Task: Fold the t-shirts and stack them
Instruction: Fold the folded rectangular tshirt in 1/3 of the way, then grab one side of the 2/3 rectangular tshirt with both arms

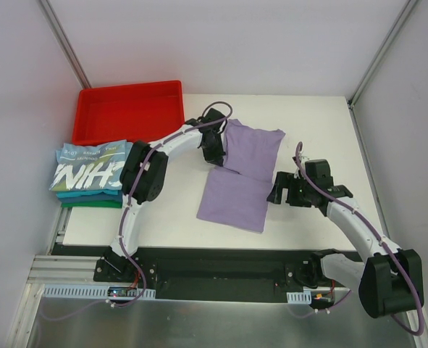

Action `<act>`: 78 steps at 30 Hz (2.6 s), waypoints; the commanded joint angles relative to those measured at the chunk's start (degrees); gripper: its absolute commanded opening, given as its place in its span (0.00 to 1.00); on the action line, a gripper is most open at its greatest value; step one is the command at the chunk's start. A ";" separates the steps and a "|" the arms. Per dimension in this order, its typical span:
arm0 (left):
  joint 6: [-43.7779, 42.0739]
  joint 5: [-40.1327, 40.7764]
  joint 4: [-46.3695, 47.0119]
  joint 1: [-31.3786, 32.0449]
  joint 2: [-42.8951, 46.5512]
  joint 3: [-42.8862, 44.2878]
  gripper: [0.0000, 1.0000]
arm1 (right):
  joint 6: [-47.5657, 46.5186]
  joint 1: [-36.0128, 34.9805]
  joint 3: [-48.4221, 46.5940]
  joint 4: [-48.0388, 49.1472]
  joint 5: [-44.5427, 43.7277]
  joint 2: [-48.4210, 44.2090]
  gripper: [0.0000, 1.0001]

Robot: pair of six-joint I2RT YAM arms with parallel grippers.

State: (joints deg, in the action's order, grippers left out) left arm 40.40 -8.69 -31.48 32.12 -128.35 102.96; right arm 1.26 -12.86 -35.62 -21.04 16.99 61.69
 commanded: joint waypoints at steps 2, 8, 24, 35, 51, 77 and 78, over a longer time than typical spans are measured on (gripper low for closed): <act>2.05 4.29 -3.23 1.19 4.69 -0.92 0.00 | -0.03 0.38 0.46 -0.58 -1.70 -1.49 0.96; 5.91 10.51 -7.53 1.45 4.52 -0.56 0.00 | 0.06 0.38 0.90 -0.76 -3.02 -1.84 0.96; 5.66 12.56 -14.04 1.46 3.81 4.35 0.05 | 1.29 0.38 1.25 -0.85 -6.97 -4.21 0.96; 1.17 21.25 -17.56 1.02 20.66 -5.03 0.72 | 8.06 1.34 -1.65 -3.30 -21.30 -10.97 0.96; -1.65 -5.62 7.29 2.24 55.49 -59.26 0.98 | 20.44 -5.58 11.61 -1.82 4.37 -18.01 0.96; 4.95 -7.57 14.87 5.41 36.86 -60.95 0.22 | 32.05 -13.77 19.62 6.18 -0.20 -8.08 0.59; 4.95 -7.57 14.87 5.41 36.69 -61.03 0.17 | 32.23 -13.68 19.71 6.71 -0.12 -7.64 0.56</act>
State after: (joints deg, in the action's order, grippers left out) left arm 45.60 -19.49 -15.75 36.82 -88.99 42.46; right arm 32.75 -26.20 -17.63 -13.45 19.11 52.29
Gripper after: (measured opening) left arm 0.232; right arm 0.598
